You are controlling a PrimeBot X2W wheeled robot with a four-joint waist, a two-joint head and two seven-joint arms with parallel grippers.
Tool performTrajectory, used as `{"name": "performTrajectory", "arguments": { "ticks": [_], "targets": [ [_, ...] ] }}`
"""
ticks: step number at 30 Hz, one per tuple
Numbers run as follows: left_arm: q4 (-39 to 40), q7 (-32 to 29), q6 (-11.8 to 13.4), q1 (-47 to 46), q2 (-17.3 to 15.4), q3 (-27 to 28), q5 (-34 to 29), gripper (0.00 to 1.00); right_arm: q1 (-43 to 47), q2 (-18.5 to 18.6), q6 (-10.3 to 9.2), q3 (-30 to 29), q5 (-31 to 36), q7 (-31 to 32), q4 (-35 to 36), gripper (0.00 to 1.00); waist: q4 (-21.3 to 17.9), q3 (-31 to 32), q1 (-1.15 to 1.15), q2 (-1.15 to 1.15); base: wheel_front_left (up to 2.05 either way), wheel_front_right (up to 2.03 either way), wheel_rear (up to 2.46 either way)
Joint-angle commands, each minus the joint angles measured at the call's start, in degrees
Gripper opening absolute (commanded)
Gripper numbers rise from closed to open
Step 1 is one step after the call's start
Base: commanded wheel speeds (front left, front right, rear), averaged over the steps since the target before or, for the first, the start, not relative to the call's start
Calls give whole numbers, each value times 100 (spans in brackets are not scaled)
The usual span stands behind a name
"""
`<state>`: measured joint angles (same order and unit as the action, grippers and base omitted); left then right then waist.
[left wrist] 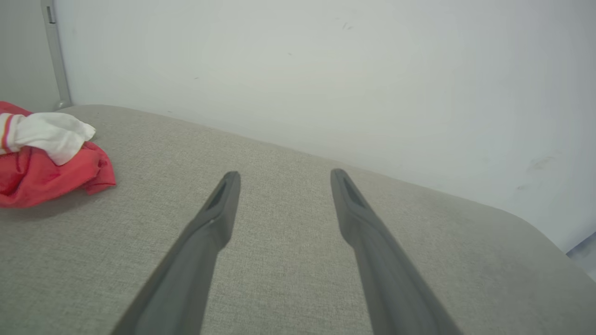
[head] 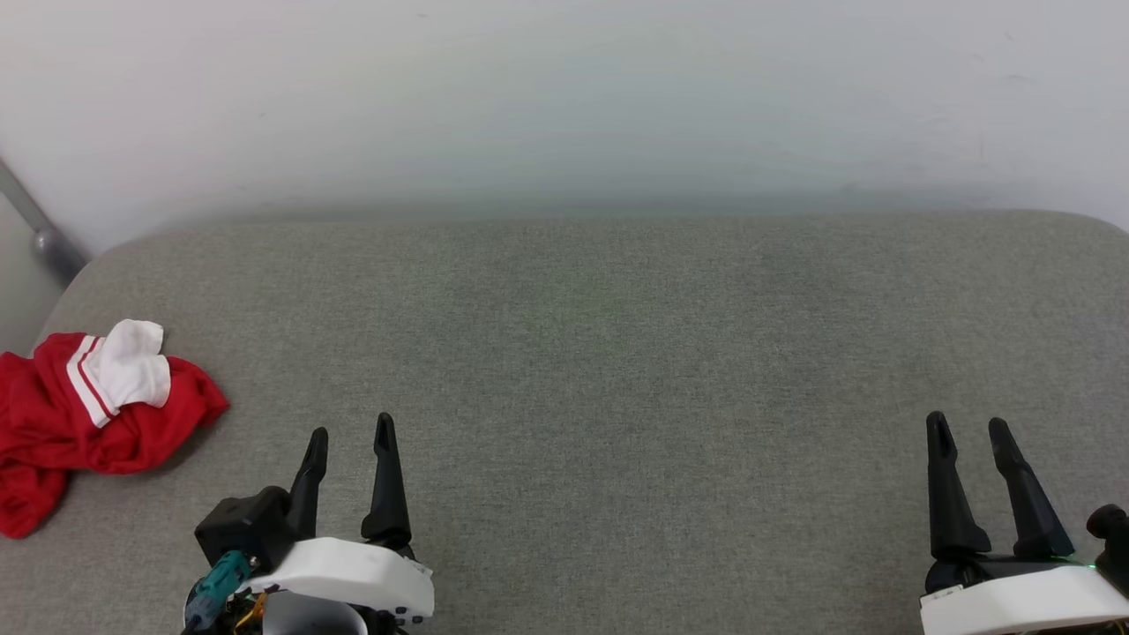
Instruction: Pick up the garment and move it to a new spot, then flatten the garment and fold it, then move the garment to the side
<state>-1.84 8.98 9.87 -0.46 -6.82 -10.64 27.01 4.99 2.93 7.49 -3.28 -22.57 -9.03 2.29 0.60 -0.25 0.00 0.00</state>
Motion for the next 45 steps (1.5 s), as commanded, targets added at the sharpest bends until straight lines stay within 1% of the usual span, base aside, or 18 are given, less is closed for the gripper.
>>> {"name": "performTrajectory", "arguments": {
  "ticks": [1, 19, 28, 45],
  "targets": [
    [80, 62, -23, -7, -28, -18, -153, 100, 40, -2, 0, 1, 128, -53, 98, 100, 2, 1, 0, 0, 0, 0, 0],
    [42, 301, -136, 155, 117, -7, -1091, 100, 228, -4, 0, -21, 857, -291, 214, 100, 15, 14, 0, 0, 0, 0, 0],
    [46, 402, -163, 224, 195, 31, -1533, 100, 346, -6, -1, -42, 1114, -398, 210, 100, 36, 32, 0, 0, 0, 0, 0],
    [-8, 590, -304, 363, 341, 133, -2122, 100, 482, -9, -1, -19, 1569, -582, 269, 100, 77, 56, 0, 0, 0, 0, 0]
  ]
}}
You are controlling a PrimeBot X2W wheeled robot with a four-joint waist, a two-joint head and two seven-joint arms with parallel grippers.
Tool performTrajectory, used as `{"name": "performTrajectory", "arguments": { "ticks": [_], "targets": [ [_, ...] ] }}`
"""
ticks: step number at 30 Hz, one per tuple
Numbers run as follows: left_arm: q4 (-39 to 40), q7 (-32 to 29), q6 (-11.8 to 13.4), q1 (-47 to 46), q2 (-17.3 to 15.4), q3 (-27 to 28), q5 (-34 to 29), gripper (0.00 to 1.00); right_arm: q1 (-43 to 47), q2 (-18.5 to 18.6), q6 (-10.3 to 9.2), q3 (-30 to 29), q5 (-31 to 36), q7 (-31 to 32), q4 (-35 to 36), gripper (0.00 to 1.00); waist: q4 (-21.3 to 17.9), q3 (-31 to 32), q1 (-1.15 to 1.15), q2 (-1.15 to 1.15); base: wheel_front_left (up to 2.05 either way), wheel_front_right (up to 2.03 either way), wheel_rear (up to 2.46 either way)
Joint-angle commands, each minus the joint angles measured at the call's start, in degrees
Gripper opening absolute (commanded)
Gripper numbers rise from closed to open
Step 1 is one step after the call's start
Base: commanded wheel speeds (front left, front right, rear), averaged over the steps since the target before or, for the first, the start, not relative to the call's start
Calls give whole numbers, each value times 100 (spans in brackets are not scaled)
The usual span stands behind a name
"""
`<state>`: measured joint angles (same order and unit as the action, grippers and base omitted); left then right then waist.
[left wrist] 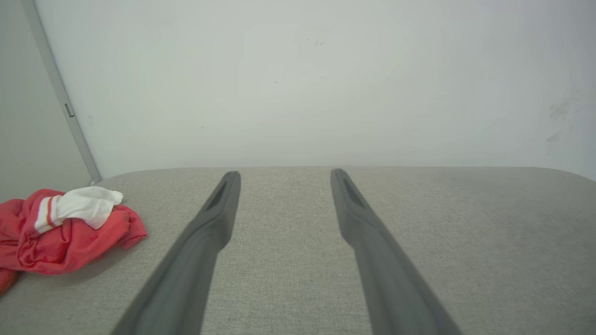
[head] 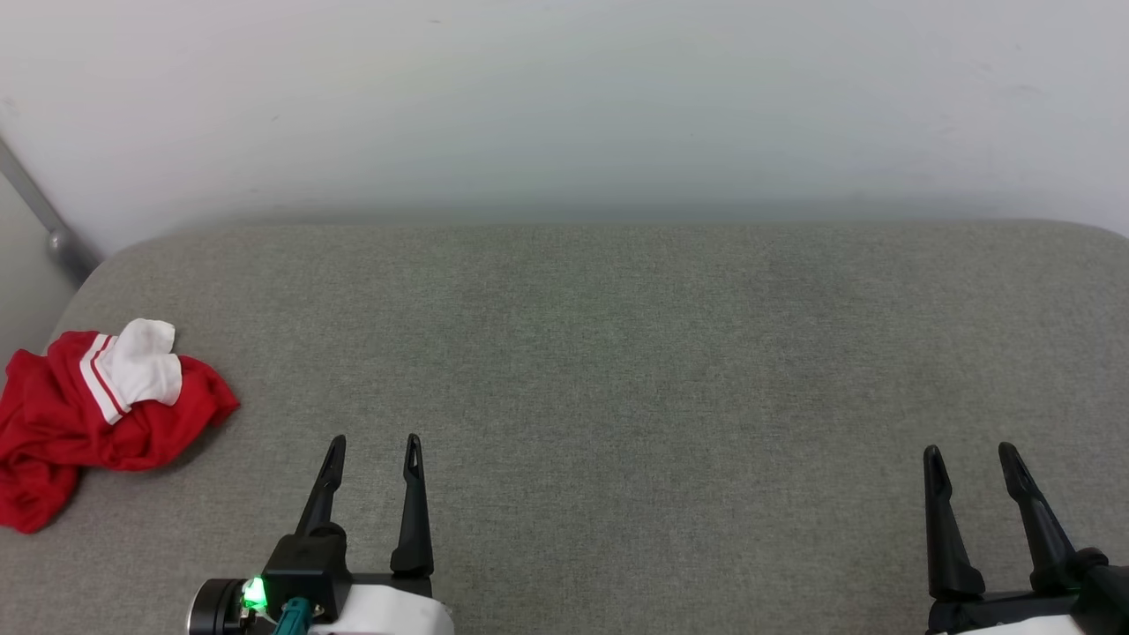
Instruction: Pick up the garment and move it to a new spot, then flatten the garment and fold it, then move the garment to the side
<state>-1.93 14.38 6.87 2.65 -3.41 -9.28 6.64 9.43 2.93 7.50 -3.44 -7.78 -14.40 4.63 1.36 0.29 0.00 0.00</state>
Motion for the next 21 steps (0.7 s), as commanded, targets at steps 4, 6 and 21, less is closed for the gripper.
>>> {"name": "performTrajectory", "arguments": {
  "ticks": [4, 6, 21],
  "targets": [
    [-41, 86, -25, 66, 24, 11, -211, 100, 74, -9, -2, -10, 180, -81, 22, 100, 7, 3, 0, 0, 0, 0, 0],
    [-70, 97, -34, 66, 32, 30, -204, 100, 80, -9, -2, -17, 162, -84, -6, 100, 11, 4, 0, 0, 0, 0, 0],
    [-296, 84, -74, 103, 55, 100, -38, 100, 129, -9, -2, 0, -63, -82, -207, 100, 21, 11, 0, 0, 0, 0, 0]
  ]
}}
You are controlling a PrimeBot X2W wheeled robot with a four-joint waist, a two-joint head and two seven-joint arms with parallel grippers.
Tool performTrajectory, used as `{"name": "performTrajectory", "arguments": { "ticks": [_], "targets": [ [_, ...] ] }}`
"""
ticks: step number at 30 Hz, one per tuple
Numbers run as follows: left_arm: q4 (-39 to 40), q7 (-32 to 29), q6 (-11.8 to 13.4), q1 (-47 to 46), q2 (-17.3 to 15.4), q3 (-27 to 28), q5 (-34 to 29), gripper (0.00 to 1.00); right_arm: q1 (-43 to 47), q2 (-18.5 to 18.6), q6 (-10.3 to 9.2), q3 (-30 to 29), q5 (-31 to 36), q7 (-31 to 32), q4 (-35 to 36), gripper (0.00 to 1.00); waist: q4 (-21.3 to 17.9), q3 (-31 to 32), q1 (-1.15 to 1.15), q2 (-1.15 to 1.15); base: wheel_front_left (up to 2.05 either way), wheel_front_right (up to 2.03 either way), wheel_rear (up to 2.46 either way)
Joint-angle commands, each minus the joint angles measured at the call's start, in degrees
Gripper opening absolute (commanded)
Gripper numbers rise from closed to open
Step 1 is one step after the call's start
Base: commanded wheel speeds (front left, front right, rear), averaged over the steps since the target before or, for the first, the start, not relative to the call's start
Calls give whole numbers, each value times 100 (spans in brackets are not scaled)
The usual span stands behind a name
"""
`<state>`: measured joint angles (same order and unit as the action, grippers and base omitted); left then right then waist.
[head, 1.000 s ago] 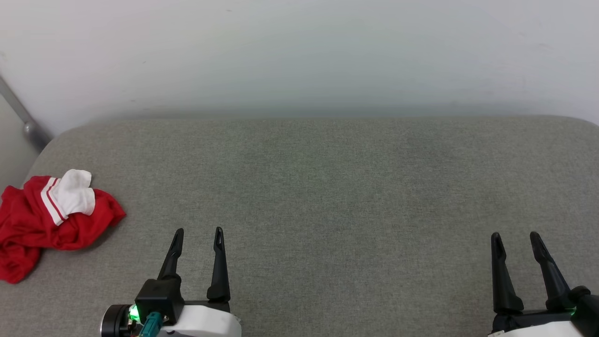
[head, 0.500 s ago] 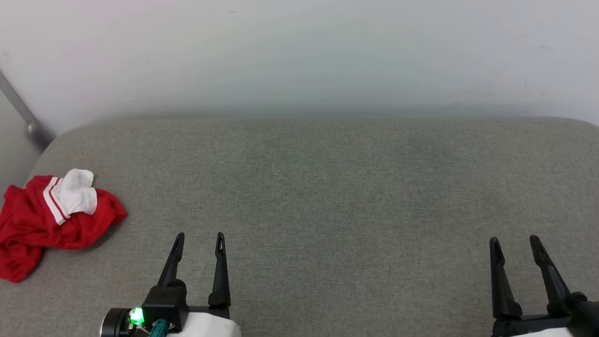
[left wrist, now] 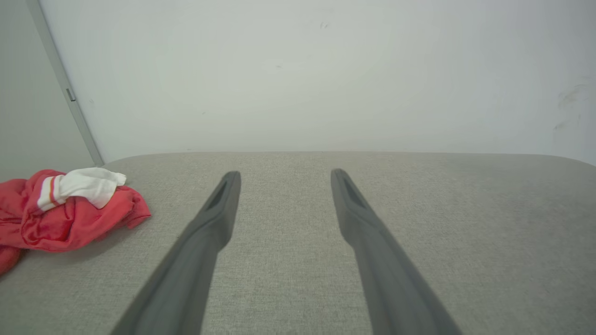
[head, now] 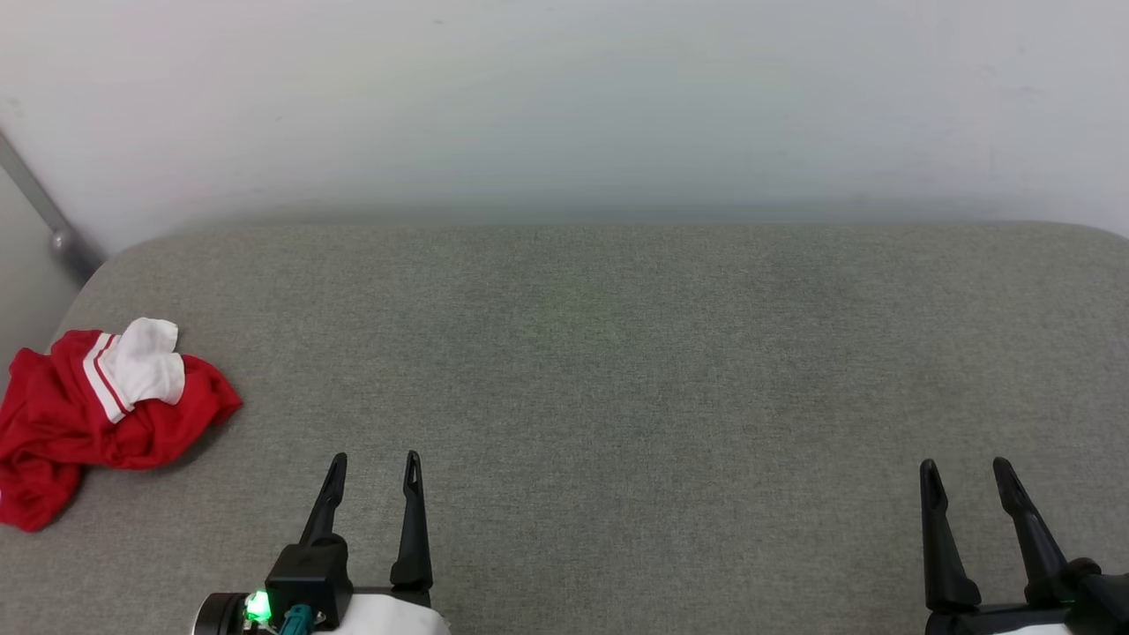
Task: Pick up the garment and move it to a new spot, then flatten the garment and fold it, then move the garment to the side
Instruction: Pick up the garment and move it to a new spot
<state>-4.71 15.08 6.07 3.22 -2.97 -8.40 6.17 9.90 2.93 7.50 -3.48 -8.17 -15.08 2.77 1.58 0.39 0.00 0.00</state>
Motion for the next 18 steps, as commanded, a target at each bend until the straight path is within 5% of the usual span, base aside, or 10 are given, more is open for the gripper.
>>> {"name": "performTrajectory", "arguments": {
  "ticks": [1, 18],
  "targets": [
    [-29, 14, 12, 47, 11, 9, 22, 100, 82, -9, -2, 7, -31, -14, -29, 100, -1, 1, 0, 0, 0, 0, 0],
    [-136, 14, 99, -61, 12, 30, -27, 100, 78, -10, -2, 41, -46, -14, -14, 100, 216, -17, 0, 0, 0, 0, 0]
  ]
}}
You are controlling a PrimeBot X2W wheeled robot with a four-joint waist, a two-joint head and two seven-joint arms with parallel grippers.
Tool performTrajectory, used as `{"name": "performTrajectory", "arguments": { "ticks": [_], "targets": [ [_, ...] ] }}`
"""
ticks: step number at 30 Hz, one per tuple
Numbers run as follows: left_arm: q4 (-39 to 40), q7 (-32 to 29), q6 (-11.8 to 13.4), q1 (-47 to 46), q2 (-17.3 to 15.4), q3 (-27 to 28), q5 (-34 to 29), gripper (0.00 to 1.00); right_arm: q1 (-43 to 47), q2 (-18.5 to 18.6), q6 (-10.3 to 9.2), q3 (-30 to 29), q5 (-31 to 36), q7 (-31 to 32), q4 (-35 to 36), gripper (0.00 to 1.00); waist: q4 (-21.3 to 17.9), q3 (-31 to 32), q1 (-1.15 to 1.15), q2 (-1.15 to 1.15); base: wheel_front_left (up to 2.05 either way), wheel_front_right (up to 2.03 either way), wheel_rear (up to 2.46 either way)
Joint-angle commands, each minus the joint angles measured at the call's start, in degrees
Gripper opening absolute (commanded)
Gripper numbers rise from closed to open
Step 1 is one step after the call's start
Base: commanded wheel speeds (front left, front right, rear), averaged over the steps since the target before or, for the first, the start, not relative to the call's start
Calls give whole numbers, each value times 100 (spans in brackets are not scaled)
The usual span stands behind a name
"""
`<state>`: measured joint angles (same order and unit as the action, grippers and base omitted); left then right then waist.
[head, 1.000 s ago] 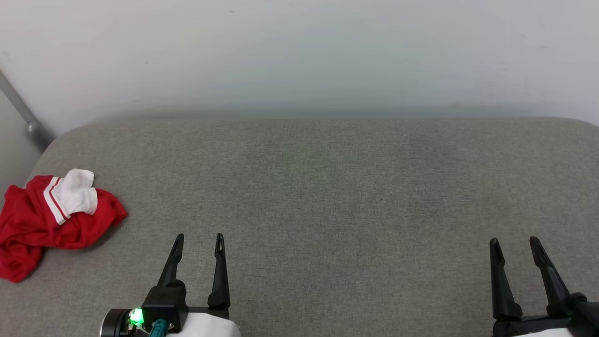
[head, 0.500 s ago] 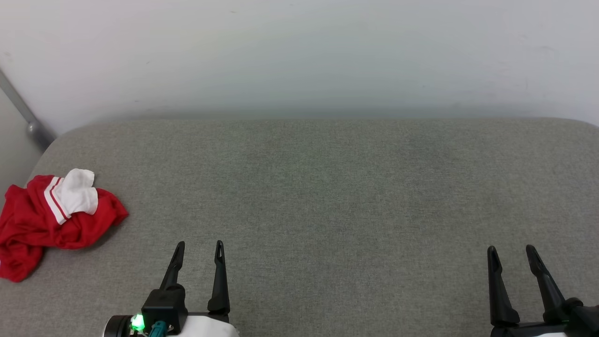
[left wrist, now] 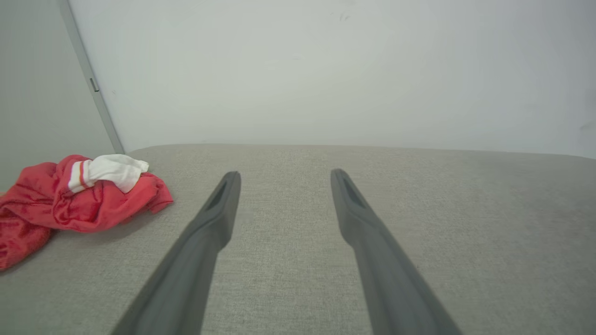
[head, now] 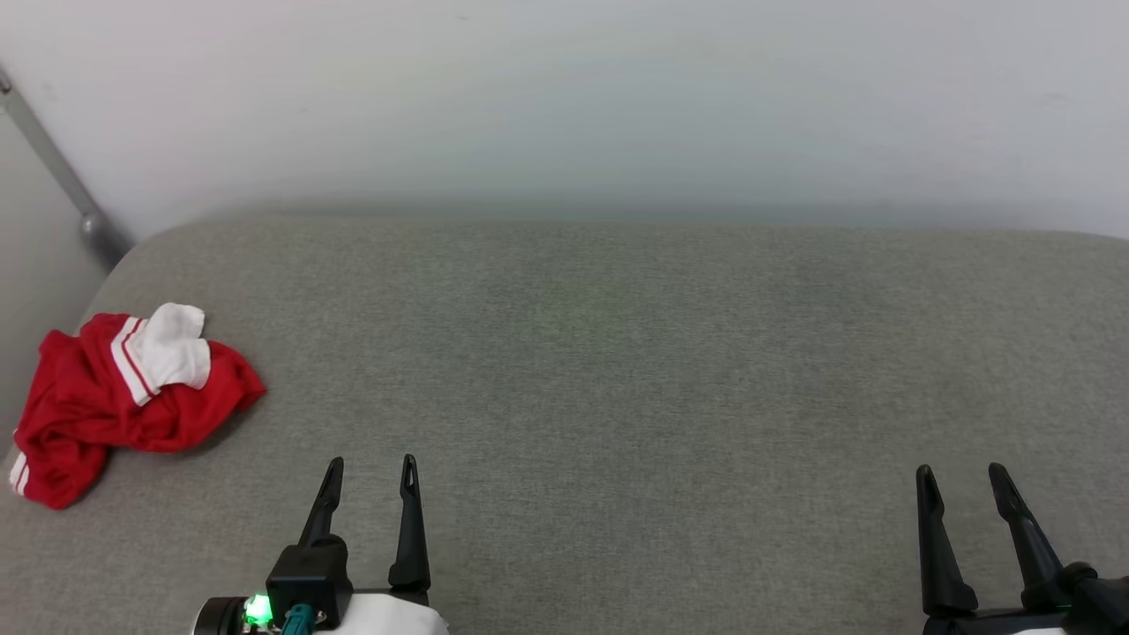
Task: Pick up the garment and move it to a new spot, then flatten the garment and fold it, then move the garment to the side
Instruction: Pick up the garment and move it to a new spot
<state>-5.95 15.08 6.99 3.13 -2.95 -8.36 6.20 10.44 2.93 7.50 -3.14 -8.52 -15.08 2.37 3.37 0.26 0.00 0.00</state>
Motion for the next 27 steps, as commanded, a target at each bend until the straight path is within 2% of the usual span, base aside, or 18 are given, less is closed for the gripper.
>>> {"name": "performTrajectory", "arguments": {
  "ticks": [1, 8, 27],
  "targets": [
    [-12, 14, 8, -59, 9, 30, -37, 100, 25, -10, -2, 7, -15, -14, 35, 100, 82, -6, 0, 0, 0, 0, 0],
    [15, 14, 96, -112, 8, 73, -112, 100, 42, -9, -2, 21, -11, -13, 79, 100, 582, -35, 0, 0, 0, 0, 0],
    [112, 14, 249, -164, 9, 283, 65, 100, 54, -10, -2, 113, 124, -13, 137, 100, 2366, -239, 0, 0, 0, 0, 0]
  ]
}}
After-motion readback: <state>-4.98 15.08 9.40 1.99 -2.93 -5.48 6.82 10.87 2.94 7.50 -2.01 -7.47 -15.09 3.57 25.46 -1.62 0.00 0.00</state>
